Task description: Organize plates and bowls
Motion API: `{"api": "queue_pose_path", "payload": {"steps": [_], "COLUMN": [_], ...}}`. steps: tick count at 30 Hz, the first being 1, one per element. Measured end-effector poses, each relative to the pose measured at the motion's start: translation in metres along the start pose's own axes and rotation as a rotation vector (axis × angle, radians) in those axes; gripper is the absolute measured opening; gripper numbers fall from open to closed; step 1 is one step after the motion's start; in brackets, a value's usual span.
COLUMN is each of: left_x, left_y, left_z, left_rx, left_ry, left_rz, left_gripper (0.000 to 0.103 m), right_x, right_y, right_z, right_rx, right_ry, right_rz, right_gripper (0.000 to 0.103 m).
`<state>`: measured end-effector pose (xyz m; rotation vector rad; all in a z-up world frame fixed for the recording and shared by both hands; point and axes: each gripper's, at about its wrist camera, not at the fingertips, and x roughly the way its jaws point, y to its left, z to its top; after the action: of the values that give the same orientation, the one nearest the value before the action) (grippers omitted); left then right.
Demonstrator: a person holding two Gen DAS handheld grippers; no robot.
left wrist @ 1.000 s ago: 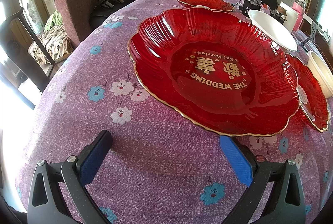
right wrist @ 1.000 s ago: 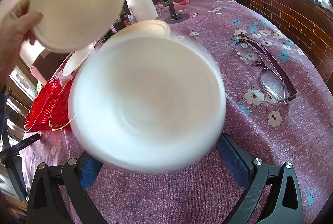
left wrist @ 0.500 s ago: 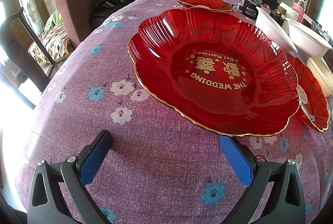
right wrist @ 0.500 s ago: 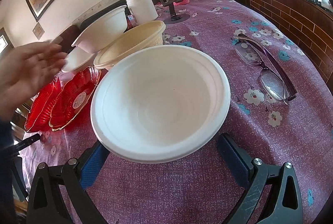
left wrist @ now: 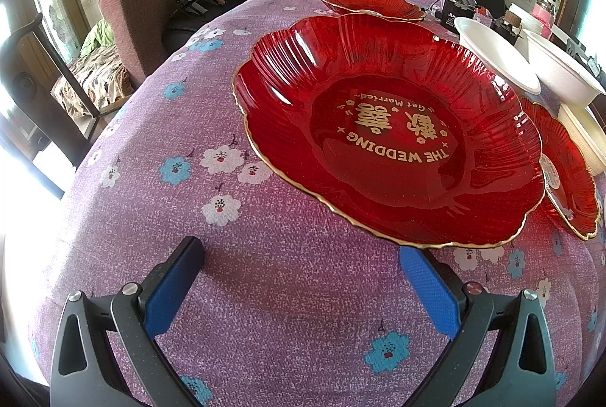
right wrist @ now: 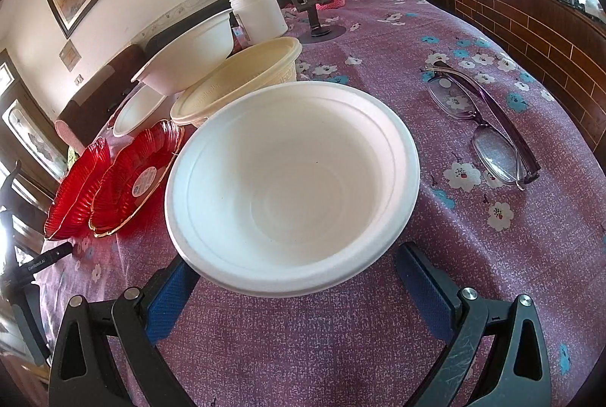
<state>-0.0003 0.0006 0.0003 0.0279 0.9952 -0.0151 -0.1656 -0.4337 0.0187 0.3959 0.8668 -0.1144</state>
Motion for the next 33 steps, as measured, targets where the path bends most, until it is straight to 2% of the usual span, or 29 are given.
{"api": "queue_pose_path", "payload": {"steps": [28,33], "left_x": [-0.003,-0.003], "left_y": [0.001,0.000], "left_z": [-0.001,-0.004], "left_rx": [-0.021,-0.038], "left_ry": [0.000,0.001], "left_rz": [0.015,0.023], "left_gripper": [0.103,0.103], "right_x": [0.010,0.015], "right_y": [0.011,0.019], "right_z": [0.001,0.001], "right_rx": [-0.057,-0.099], "right_ry": [0.029,0.051], "right_rz": [-0.075,-0.131], "right_gripper": [0.102,0.102]}}
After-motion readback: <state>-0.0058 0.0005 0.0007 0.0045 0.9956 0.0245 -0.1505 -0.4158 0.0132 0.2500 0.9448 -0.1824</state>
